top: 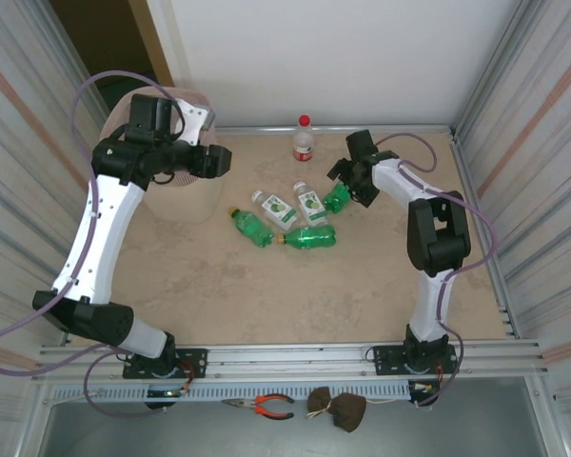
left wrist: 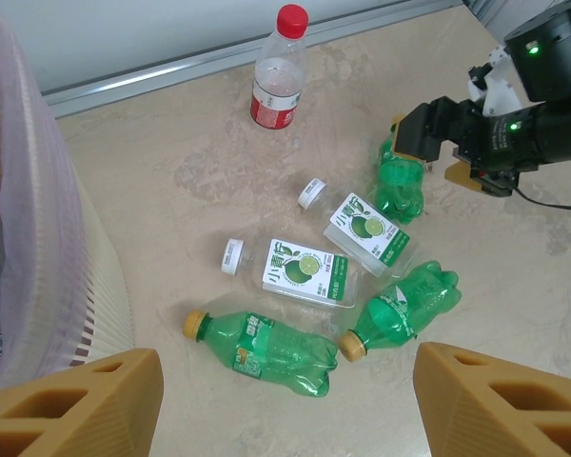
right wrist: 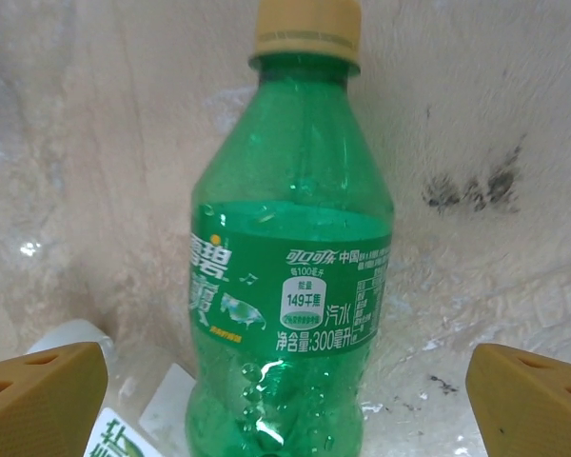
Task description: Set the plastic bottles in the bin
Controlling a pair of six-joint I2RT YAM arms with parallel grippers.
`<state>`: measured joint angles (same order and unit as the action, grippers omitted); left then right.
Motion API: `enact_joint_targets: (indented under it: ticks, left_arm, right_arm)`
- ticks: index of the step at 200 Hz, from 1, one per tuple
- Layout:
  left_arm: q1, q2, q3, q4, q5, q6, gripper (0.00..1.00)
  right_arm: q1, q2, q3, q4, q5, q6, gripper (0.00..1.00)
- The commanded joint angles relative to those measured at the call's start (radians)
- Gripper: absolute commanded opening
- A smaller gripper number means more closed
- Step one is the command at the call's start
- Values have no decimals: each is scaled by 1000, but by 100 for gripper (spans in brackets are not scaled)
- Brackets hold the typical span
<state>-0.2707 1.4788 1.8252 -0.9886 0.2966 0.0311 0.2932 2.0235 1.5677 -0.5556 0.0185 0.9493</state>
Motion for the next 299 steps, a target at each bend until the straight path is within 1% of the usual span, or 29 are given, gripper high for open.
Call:
enact_joint_targets:
  ticks: [1,45,80,119,197,220,266,299]
  left_arm:
    - [-8,-36,-13,23,27,-10,70]
    - [-9,-37,-24,31,34,-13,70]
    - [-8,-39,-30,34,35,-12,70]
    - [-9,-43,-37,35,36,-11,70]
    - [-9,-44,-39,36,35,-10,70]
    - [-9,-43,-38,36,35,-9,70]
    - [-8,-37,-30,43,44,-11,70]
    - [-8,-41,-34,56,56,-20,70]
  right_arm:
    - [20,45,32,-35,-28,92,96]
    - [44,88,21,-37,-39,154,92]
    - [47,92,-1,-20,-38,179,85]
    - [46,95,-8,-11,-35,186,78]
    - [44,95,-25,8,-48,200,71]
    - [41,95,-29,11,-49,204,67]
    - [34,61,-49,14,-35,206,60]
    - [27,-8,-94,17,5,195,59]
